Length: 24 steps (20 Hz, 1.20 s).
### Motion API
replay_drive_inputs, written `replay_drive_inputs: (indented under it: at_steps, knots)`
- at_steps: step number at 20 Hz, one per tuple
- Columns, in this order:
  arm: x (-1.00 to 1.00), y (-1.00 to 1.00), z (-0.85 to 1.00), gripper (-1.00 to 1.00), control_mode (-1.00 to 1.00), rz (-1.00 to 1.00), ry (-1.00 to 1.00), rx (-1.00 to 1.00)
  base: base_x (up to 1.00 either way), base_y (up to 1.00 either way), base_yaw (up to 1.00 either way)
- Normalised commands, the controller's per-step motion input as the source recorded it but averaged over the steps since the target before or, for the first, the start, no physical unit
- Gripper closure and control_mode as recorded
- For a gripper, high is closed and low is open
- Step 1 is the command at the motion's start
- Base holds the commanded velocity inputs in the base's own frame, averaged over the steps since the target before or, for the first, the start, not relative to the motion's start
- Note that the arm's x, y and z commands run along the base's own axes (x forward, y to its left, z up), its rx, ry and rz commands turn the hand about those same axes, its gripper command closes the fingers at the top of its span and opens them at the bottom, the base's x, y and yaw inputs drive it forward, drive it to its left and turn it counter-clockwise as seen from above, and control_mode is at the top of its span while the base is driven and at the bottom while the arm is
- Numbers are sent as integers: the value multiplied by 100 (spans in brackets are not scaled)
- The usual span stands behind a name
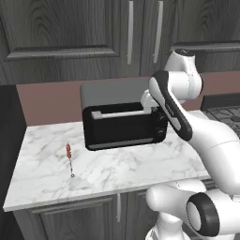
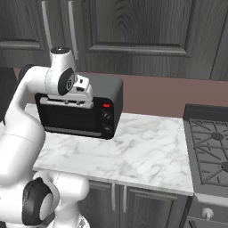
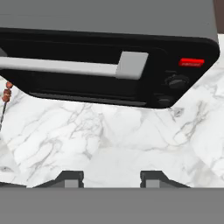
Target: Store the kebab skewer in the freezer for long-term storage. Close the freezer door after placing the cooked food.
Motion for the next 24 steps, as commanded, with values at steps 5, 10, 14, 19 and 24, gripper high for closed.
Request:
replay_drive_inputs:
  at_steps: [5,10,14,19,24]
  knots:
    - [0,0,-1,-100,-100,0,0,0,0,0,0]
    - [0,69,-18,-100,-100,-11,10,0,0,0,0]
    - [0,100,-35,-100,-100,-24,15,0,0,0,0]
    - [3,96,-29,-100,-100,-23,24,0,0,0,0]
    - [1,70,-49,-100,-100,-12,19,0,0,0,0]
